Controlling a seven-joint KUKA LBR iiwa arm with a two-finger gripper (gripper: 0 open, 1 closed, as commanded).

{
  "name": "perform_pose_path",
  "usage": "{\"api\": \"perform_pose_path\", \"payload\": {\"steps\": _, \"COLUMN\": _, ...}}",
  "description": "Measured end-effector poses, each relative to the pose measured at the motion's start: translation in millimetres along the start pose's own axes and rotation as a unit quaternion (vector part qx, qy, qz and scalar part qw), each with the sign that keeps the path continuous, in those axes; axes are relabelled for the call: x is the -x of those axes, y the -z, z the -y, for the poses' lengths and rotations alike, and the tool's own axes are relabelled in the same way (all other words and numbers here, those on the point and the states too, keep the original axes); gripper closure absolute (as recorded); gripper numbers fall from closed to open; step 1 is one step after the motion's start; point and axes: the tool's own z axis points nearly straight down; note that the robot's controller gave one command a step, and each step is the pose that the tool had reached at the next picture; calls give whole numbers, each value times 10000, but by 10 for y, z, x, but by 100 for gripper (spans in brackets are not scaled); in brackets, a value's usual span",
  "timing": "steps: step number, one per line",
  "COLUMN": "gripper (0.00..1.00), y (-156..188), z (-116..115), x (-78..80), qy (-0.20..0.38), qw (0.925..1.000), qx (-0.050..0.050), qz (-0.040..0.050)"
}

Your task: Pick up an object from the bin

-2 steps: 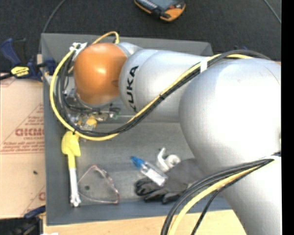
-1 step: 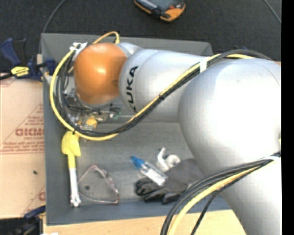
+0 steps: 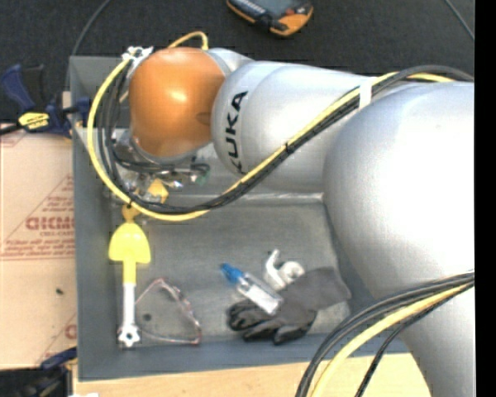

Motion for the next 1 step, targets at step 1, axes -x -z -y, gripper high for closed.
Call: {"api": "perform_pose_path", "payload": {"steps": 1, "gripper": 100, "y": 384, "z": 15, "x": 21, "qy": -15, "qw": 10000, "qx": 8, "qz": -11}}
